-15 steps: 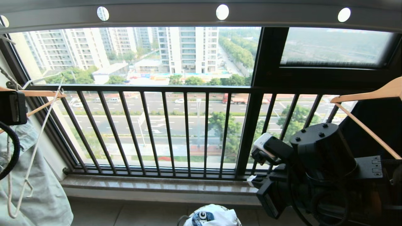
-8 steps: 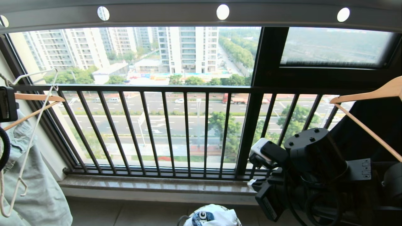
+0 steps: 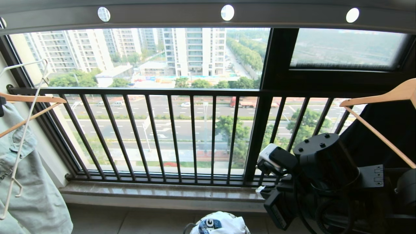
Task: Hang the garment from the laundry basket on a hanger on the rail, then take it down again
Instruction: Hang the clothes rack on the clothesline
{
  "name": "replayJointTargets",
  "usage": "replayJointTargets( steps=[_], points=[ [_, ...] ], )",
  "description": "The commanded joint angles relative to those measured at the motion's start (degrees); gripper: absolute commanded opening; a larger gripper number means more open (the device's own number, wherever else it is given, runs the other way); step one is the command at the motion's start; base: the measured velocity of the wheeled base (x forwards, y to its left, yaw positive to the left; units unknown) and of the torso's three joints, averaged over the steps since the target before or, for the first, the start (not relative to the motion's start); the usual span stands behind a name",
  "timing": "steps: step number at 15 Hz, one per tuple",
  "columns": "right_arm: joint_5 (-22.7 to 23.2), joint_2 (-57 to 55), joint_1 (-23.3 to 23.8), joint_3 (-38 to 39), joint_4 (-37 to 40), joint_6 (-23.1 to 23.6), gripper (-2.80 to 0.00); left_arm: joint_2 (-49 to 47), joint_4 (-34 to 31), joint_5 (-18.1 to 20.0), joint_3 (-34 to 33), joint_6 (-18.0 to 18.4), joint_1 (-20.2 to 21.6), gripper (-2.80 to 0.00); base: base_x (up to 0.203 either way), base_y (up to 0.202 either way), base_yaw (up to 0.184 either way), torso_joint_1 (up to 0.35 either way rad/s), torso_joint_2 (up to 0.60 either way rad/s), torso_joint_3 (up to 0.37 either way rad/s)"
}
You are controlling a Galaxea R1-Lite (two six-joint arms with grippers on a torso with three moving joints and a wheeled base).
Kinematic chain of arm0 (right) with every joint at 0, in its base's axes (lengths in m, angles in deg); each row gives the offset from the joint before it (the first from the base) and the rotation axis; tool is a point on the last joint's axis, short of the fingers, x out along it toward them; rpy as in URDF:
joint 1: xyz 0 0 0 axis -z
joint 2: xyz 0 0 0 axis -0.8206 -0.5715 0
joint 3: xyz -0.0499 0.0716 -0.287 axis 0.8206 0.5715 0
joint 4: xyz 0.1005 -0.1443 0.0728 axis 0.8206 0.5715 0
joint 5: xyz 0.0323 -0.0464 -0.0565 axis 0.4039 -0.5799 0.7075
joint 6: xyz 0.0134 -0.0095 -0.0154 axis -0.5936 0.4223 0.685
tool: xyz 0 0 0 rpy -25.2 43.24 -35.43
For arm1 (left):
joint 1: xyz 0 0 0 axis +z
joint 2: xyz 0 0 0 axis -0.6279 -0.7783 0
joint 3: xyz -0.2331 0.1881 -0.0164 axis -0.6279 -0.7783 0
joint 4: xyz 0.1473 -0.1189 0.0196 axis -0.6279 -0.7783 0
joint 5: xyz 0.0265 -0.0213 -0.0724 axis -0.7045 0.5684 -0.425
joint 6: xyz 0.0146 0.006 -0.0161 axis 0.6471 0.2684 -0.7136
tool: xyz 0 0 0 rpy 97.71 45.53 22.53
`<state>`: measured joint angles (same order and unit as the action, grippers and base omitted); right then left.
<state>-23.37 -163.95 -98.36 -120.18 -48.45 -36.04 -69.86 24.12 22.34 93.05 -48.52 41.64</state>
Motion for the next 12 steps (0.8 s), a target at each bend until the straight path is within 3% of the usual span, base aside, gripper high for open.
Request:
replayJointTargets(
  steps=[1, 4, 9, 12],
  points=[
    [-0.1, 0.0, 0.0, 0.0, 0.0, 0.0, -2.8, -1.0, 0.0, -0.1, 0.2, -0.2, 0.7, -2.8, 0.0, 0.0, 0.0, 0.0, 0.0, 0.0],
    [0.0, -0.1, 0.0, 0.1, 0.0, 0.0, -2.8, -2.1, 4.8, 0.4, -0.3, -1.2, 0.9, -2.8, 0.0, 0.0, 0.0, 0.0, 0.0, 0.0],
    [0.0, -0.1, 0.0, 0.1, 0.0, 0.0, -2.8, -3.8, 5.2, 1.3, -0.3, -1.3, 2.1, -2.8, 0.0, 0.0, 0.0, 0.0, 0.0, 0.0],
    [0.0, -0.2, 0.0, 0.1, 0.0, 0.0, -2.8, -5.2, 5.3, 4.5, 0.1, -2.5, 3.8, -2.8, 0.0, 0.0, 0.0, 0.0, 0.0, 0.0]
  ],
)
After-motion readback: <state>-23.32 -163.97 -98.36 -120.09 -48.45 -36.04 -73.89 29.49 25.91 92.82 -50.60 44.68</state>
